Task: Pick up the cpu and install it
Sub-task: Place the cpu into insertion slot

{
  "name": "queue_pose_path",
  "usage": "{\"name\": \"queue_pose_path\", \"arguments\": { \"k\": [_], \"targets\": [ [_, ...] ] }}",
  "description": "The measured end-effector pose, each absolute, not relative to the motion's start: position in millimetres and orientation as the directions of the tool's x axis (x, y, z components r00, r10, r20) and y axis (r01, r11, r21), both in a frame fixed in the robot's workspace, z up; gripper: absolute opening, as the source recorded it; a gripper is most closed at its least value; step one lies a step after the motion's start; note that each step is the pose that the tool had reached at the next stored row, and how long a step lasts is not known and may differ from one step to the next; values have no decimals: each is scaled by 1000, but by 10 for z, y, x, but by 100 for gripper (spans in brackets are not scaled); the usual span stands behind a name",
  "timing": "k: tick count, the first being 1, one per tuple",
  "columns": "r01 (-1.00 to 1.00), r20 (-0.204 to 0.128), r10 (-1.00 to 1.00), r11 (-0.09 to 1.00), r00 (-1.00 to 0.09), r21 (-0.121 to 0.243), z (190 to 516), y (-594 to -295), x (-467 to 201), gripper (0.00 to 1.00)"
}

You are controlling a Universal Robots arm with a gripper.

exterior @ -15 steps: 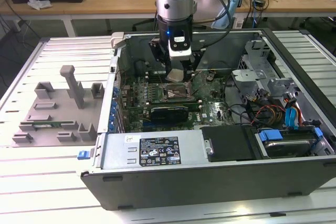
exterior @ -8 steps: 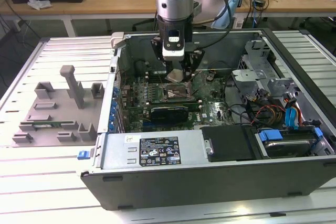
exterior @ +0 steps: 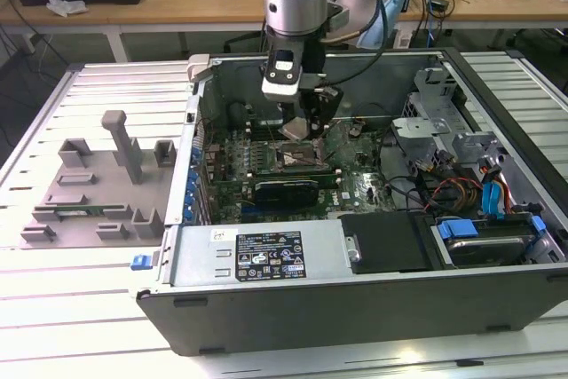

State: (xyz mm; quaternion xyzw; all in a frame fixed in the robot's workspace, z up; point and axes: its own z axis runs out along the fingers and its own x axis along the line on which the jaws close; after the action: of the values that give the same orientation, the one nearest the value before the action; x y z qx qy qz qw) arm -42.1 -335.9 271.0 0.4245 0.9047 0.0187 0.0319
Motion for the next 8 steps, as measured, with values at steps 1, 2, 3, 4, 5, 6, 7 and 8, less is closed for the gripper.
{"name": "queue_pose_path", "arguments": {
  "k": [1, 2, 3, 4, 5, 6, 7, 8],
  "targets": [
    [788, -42, 791, 612, -611, 61, 2710, -3359, -421, 54],
    [803, -42, 805, 593, -592, 61, 2710, -3358, -421, 54],
    [826, -42, 828, 561, -559, 61, 2710, -3358, -421, 54],
    [839, -42, 842, 540, -538, 61, 2709, -3358, -421, 54],
    [846, -42, 848, 529, -528, 61, 2709, -3358, -421, 54],
    [864, -42, 866, 499, -498, 61, 2709, -3358, -421, 54],
    [873, -42, 875, 484, -483, 61, 2709, -3358, -421, 54],
    [881, -42, 883, 470, -468, 61, 2708, -3358, -421, 54]
  ]
}}
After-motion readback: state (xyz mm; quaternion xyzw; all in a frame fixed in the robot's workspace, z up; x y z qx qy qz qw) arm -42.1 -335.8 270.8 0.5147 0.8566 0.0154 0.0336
